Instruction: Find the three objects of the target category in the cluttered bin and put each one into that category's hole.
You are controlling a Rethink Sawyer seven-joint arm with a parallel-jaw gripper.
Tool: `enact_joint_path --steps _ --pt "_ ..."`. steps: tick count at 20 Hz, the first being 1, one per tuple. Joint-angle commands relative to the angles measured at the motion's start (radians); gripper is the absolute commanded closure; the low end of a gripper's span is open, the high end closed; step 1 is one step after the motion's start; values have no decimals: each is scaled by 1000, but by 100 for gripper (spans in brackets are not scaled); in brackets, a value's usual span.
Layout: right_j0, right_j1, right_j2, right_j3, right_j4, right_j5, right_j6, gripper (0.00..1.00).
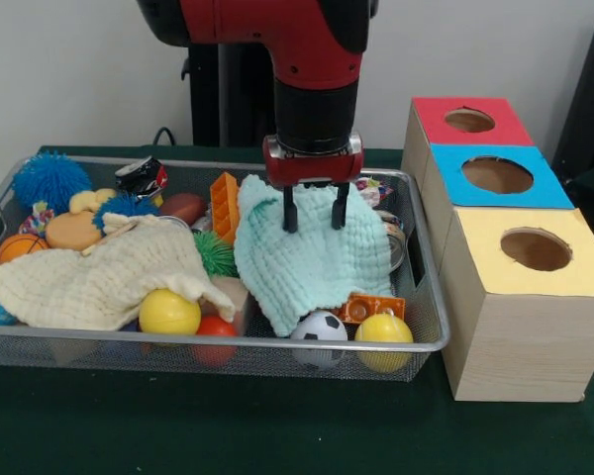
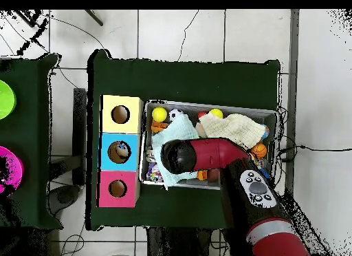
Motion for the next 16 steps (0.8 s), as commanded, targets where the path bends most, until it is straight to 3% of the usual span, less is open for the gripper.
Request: enact_joint_path --steps 1,12,13,16 --pt "29 91 -60 17 -33 135 47 0" --pt "84 162 -143 -22 -50 83 78 0" --pt "88 164 -148 -21 -44 79 72 100" --pt "86 164 -141 -32 -36 64 74 100"
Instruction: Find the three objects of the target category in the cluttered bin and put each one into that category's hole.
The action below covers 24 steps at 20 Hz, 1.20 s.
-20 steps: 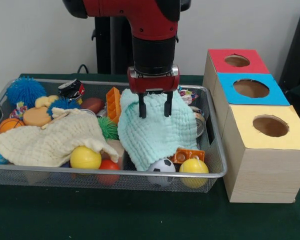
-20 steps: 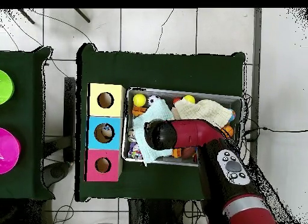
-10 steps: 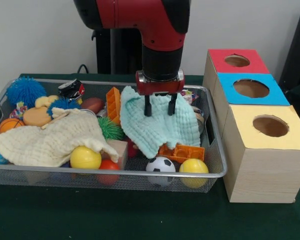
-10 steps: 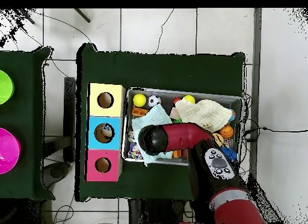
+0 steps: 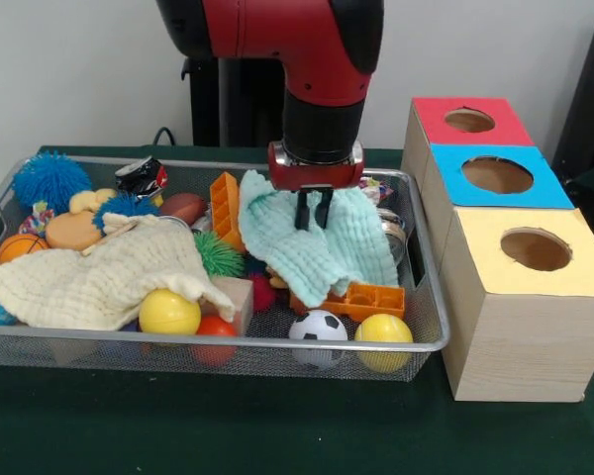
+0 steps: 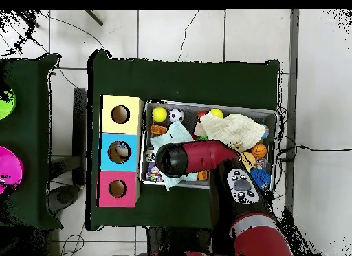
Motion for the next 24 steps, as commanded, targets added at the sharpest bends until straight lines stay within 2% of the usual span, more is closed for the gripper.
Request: enact_joint_path --steps 1,6,8,13,16,20,24 --pt "-4 124 -42 -9 -31 60 68 100" --pt "-10 60 -17 6 12 124 42 100" --pt "-16 4 4 25 39 160 29 100" --pt "-20 -198 39 65 116 306 -16 100" --pt "-22 -288 58 74 175 410 -30 100" --pt "-39 -366 93 78 238 453 -46 100" --pt "-62 -395 133 75 283 420 -71 100"
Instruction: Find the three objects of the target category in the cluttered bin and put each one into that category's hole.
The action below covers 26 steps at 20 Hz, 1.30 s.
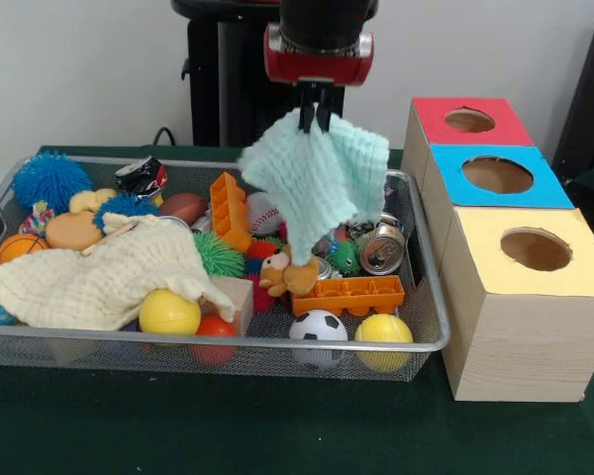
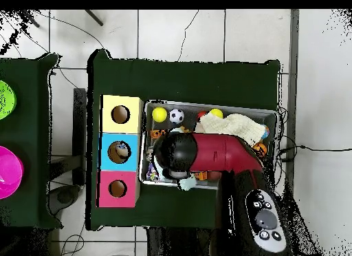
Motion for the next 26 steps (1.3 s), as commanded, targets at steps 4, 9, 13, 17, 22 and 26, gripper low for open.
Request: enact_joint_path --steps 4,9,13,17,22,26 --pt "-75 -122 165 57 128 13 -103 100" --pt "-78 -110 158 72 120 63 -92 100" --pt "-105 -103 177 88 113 5 -116 100" --pt "-128 -112 199 83 106 6 -145 100" --pt "-133 -134 176 11 4 85 -195 100" --pt "-153 -123 175 -32 -58 94 -228 100"
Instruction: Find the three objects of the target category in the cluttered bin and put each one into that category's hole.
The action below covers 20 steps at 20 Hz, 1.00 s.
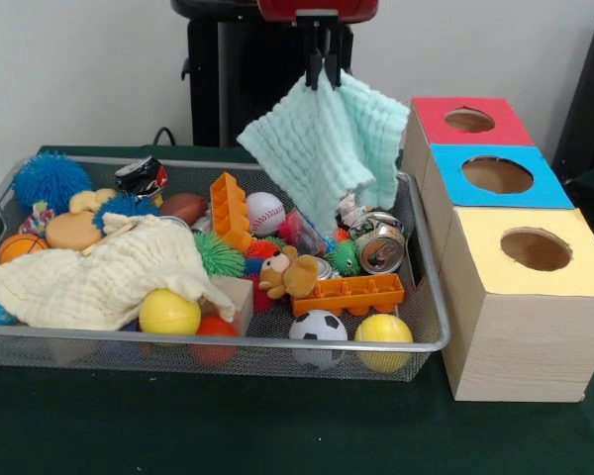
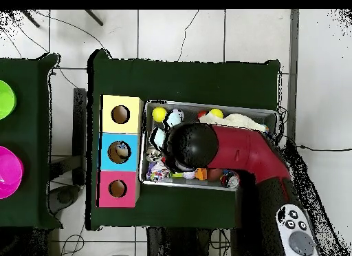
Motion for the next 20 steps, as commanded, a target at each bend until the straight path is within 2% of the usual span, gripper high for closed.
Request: enact_joint_path --steps 1,4,6,9,12,15,18,20 --pt "-58 8 58 -75 -156 86 -259 100" --pt "-69 19 67 -98 -191 89 -267 100" --pt "-91 44 81 -158 -229 122 -308 100" --pt "-99 63 86 -175 -266 158 -317 100" --pt "-99 92 70 -163 -307 186 -293 100" --pt "-100 87 43 -119 -356 178 -273 100" --pt "-133 71 45 -96 -375 164 -291 100" --pt "-152 58 48 -98 -384 193 -318 100"
